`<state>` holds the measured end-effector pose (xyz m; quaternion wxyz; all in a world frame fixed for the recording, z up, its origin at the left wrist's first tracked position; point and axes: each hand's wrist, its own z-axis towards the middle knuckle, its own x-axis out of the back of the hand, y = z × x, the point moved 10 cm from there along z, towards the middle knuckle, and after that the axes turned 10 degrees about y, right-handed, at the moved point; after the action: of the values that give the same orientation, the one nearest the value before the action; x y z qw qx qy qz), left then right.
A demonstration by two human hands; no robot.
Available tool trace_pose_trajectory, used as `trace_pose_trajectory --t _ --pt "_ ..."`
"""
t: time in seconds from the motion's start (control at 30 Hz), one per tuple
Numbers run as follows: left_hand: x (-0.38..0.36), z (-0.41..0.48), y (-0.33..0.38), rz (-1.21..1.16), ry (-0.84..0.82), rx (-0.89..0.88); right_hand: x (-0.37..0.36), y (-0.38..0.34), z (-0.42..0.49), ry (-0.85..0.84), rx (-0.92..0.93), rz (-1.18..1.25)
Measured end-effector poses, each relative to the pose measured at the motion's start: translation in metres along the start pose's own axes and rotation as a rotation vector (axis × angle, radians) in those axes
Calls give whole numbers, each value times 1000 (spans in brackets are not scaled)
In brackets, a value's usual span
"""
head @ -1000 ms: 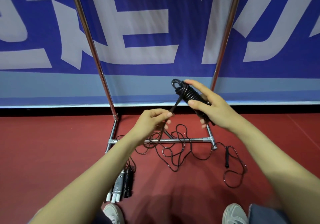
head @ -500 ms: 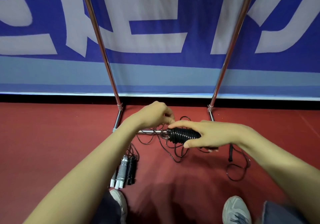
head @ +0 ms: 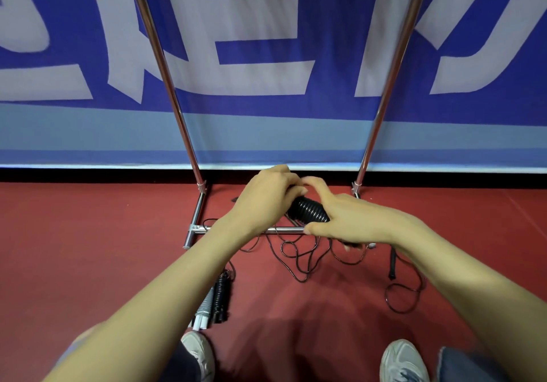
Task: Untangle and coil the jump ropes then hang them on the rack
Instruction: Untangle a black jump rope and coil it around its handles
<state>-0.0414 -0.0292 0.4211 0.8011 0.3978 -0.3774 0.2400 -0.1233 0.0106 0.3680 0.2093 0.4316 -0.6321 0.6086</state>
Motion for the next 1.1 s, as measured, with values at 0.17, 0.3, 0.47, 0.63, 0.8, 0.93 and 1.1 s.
trace_pose_trajectory --t 0.17,0.3,0.47,0.63,0.8,0.93,1.1 --pt "10 1 11 -25 156 -38 22 12 20 252 -6 -56" --pt "20 0 8 -156 223 45 42 14 19 421 -17 -52" --pt "30 -1 -27 -548 284 394 60 1 11 554 42 77" --pt "18 -7 -42 -813 218 575 60 -6 6 547 81 281" --pt "22 -4 -45 -820 155 565 61 -12 5 532 111 278" --pt "21 -4 -45 -793 157 548 63 -11 4 568 130 201" --pt "43 -2 -42 -583 363 459 60 -8 9 633 133 266"
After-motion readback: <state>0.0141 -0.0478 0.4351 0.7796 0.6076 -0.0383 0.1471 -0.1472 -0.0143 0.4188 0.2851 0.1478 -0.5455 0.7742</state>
